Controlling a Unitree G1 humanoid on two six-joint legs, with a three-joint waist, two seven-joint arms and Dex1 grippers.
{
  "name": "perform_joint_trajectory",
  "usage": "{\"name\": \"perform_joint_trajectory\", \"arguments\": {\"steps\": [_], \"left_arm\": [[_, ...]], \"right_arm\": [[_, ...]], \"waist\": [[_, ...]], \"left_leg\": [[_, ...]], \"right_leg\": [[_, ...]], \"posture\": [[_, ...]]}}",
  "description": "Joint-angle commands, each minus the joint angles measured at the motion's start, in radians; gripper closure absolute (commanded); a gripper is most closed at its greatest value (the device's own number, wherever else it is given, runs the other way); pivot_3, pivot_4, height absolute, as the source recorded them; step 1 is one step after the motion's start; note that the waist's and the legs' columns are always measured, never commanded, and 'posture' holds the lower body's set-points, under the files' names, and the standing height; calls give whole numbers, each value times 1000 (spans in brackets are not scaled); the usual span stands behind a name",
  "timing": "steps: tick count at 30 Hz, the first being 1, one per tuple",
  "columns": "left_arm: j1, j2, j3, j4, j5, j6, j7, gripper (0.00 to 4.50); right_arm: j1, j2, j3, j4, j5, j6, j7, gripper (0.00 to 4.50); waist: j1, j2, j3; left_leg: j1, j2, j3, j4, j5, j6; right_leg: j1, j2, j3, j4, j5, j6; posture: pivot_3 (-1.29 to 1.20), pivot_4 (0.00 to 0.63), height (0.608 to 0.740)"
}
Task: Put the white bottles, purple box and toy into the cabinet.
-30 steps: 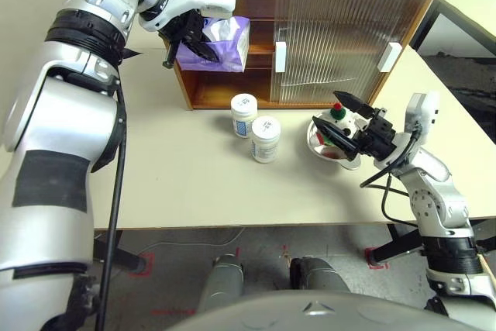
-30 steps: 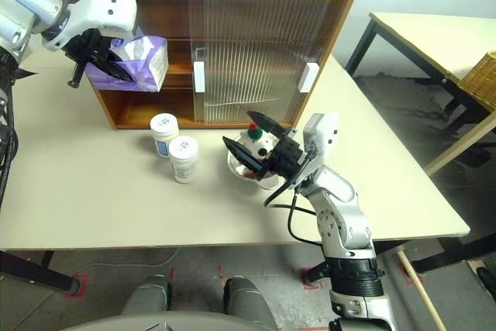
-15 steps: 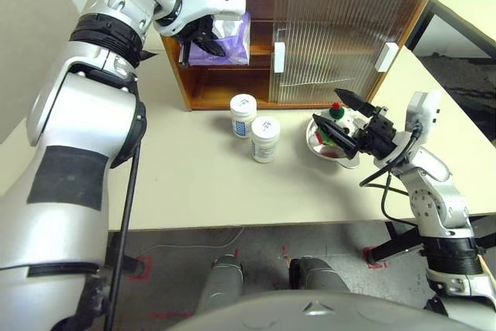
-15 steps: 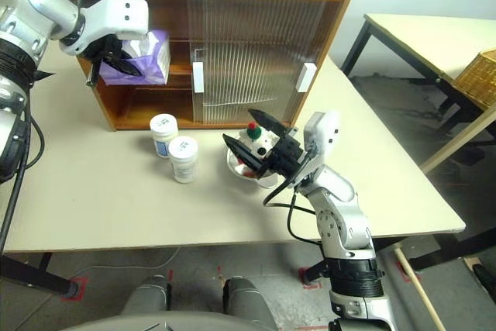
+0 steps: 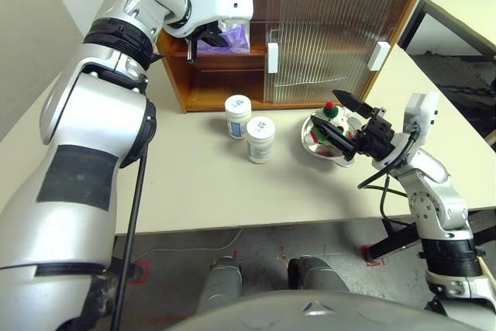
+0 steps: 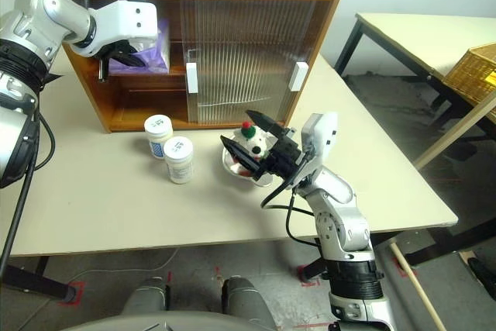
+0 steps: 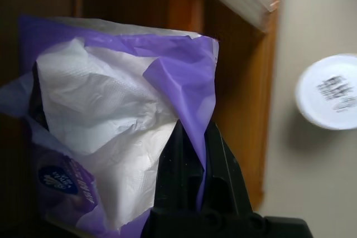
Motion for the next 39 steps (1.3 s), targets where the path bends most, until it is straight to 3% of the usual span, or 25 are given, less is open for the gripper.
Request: {"name": "perform_joint_trajectory", "arguments": {"steps": [1, 8, 21, 32, 39], "left_arm": [[-8, 6, -9, 20, 50, -16, 80, 4481], [17, -4, 1, 29, 80, -38, 143, 4481], [29, -11, 14, 28, 75, -57, 180, 21], [12, -23, 59, 9, 45, -139, 261, 21], [27, -11, 207, -38, -110, -151, 129, 21]], "right_arm": [[9, 1, 2, -20, -6, -1, -5, 0], [20, -3, -3, -30, -2, 1, -7, 0], [14, -11, -3, -36, 1, 14, -13, 0], [10, -14, 1, -35, 3, 24, -9, 0], [6, -15, 5, -32, 3, 28, -7, 0]], "waist": [[-3, 0, 0], [0, 0, 0], [-4, 0, 1], [-1, -1, 2], [-2, 0, 4]], "left_leg": [[0, 0, 1, 0, 0, 0], [0, 0, 1, -1, 0, 0], [0, 0, 1, -1, 0, 0], [0, 0, 0, -1, -1, 0], [-1, 0, 0, -2, -1, -1]], "right_leg": [[0, 0, 0, 0, 0, 0], [-1, 1, 0, 0, 0, 0], [-1, 0, 1, 0, 0, 0], [-1, 0, 1, 0, 0, 0], [-2, 0, 2, 0, 0, 0]], "posture": [[38, 38, 740], [34, 43, 740], [33, 52, 740], [44, 53, 740], [54, 55, 740]]}}
